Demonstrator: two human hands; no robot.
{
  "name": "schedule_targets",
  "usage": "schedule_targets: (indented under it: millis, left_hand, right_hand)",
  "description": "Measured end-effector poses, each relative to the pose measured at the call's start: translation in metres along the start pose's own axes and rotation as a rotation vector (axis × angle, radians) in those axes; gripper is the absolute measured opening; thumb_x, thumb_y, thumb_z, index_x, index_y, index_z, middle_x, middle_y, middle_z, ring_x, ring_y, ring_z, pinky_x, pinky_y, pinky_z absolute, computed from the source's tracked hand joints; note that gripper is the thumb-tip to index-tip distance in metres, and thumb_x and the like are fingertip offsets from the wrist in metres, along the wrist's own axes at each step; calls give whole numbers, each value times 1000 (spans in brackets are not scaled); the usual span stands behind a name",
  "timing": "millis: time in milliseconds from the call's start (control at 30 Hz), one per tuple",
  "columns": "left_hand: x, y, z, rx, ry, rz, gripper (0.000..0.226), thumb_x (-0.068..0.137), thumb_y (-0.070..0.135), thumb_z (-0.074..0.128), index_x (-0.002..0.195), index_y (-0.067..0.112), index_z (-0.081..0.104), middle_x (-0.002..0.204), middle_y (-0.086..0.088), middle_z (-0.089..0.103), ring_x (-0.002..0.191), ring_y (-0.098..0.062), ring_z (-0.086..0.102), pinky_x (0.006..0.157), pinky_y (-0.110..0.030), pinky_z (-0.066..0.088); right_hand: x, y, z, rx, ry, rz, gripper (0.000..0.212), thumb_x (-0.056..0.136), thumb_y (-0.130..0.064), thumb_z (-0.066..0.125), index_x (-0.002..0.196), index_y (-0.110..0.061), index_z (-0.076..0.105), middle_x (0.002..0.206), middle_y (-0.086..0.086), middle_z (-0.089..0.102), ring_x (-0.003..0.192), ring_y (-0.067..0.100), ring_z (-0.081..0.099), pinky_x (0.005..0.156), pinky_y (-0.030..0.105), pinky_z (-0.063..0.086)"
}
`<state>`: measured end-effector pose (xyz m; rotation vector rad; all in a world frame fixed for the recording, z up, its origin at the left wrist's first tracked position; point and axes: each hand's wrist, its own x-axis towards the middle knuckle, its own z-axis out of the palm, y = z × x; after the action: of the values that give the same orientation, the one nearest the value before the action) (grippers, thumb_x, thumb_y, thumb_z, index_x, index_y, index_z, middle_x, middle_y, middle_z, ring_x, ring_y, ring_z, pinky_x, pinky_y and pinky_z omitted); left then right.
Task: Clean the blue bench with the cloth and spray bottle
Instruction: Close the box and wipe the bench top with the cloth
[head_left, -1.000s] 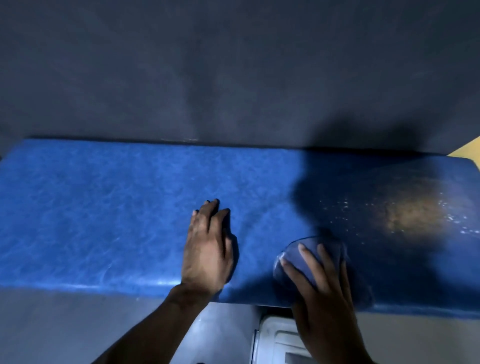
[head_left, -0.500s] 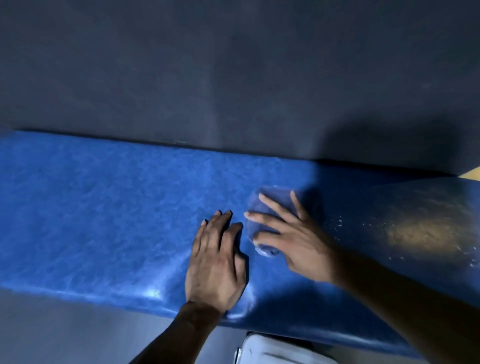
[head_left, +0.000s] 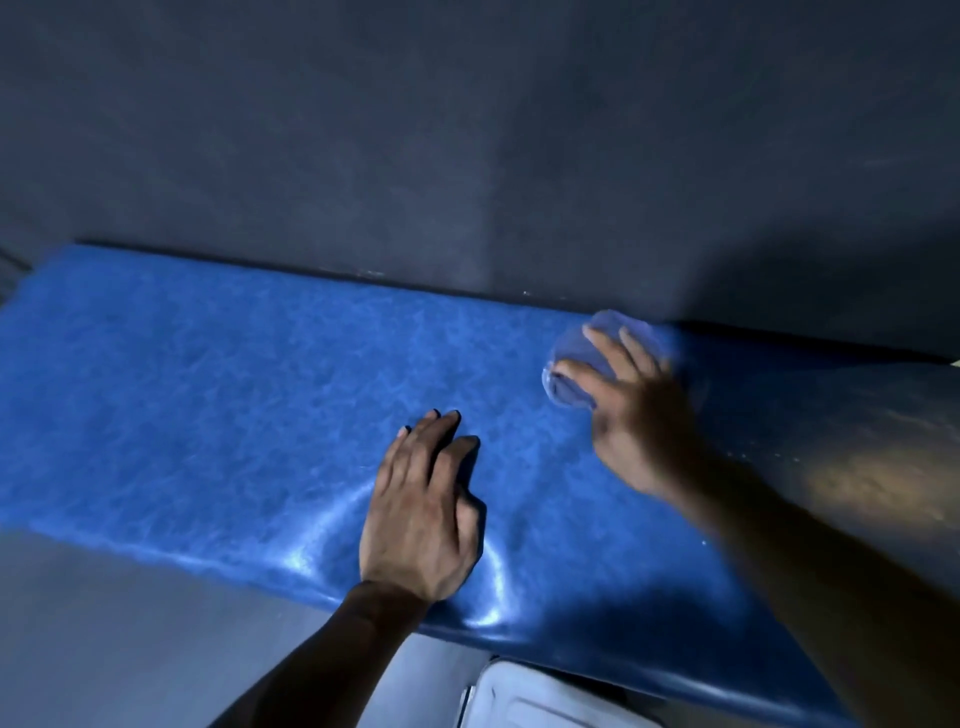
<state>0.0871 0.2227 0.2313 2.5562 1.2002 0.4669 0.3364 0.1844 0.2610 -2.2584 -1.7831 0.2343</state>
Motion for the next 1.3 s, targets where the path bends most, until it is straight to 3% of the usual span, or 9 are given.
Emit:
schedule_targets:
  millis: [167, 333, 433, 567, 633, 767, 900, 1167, 1300]
  left_hand:
    - [2, -1, 1, 17, -12, 16, 53, 81, 21, 46, 132, 10, 59, 151, -11, 49, 148, -30, 40, 124, -51, 27]
    - [3, 1, -1, 5, -25, 4, 53, 82, 21, 45, 132, 9, 60, 150, -13, 50, 147, -31, 40, 124, -52, 26]
    - [3, 6, -4, -5, -25, -6, 52, 83, 20, 45, 131, 8, 60, 149, -14, 51, 146, -32, 41, 124, -52, 25]
    - [3, 14, -11, -23, -46, -24, 50, 83, 16, 52, 131, 7, 59, 149, -15, 51, 146, -34, 41, 124, -54, 24]
    - [3, 23, -13, -70, -41, -11, 50, 84, 18, 50, 133, 7, 59, 150, -14, 51, 146, -33, 42, 125, -54, 23]
    - [1, 59, -3, -163, -27, 31, 52, 86, 18, 48, 136, 6, 59, 150, -14, 51, 145, -33, 43, 122, -56, 26]
    - [-2, 106, 25, -118, -17, 2, 55, 85, 15, 60, 138, 5, 58, 150, -15, 52, 147, -33, 43, 122, -57, 27]
    - [0, 112, 48, 54, 37, -52, 59, 83, 23, 54, 141, 13, 55, 154, -5, 50, 151, -23, 36, 124, -52, 24]
    - [0, 113, 51, 78, 50, -68, 58, 83, 23, 51, 140, 15, 54, 153, -3, 50, 151, -22, 36, 124, -51, 24]
  right_hand:
    - [-92, -28, -2, 26, -14, 113, 60, 71, -14, 48, 125, -33, 64, 159, -2, 40, 149, 35, 29, 114, 60, 29]
    - [-172, -59, 5, 138, 164, 137, 18, 74, -35, 56, 85, -30, 70, 140, -6, 61, 139, 30, 48, 104, 67, 38]
    - [-180, -63, 12, 94, 232, 114, 14, 80, -31, 55, 72, -25, 65, 133, -7, 65, 136, 25, 50, 101, 65, 42]
    - [-172, -45, 15, 152, 170, -78, 25, 89, -21, 50, 109, -18, 65, 154, 5, 46, 147, 24, 37, 116, 52, 32]
    - [-157, -27, 11, 150, 56, -165, 52, 78, -13, 58, 130, -15, 57, 162, 7, 33, 151, 24, 30, 123, 44, 24]
    - [-119, 13, -4, -177, -130, -378, 66, 68, -15, 44, 131, -32, 57, 165, 1, 29, 155, 26, 18, 122, 59, 18]
    - [-86, 57, -19, -248, -198, -410, 64, 76, -17, 53, 136, -39, 56, 165, 5, 29, 154, 38, 17, 114, 66, 25]
    - [-15, 104, -28, -110, -167, 8, 66, 91, -32, 49, 151, -50, 30, 168, -5, 18, 156, 27, 9, 122, 61, 12]
    - [-40, 89, -25, -14, -90, 147, 62, 91, -32, 55, 149, -44, 37, 166, -1, 25, 155, 28, 13, 124, 58, 10]
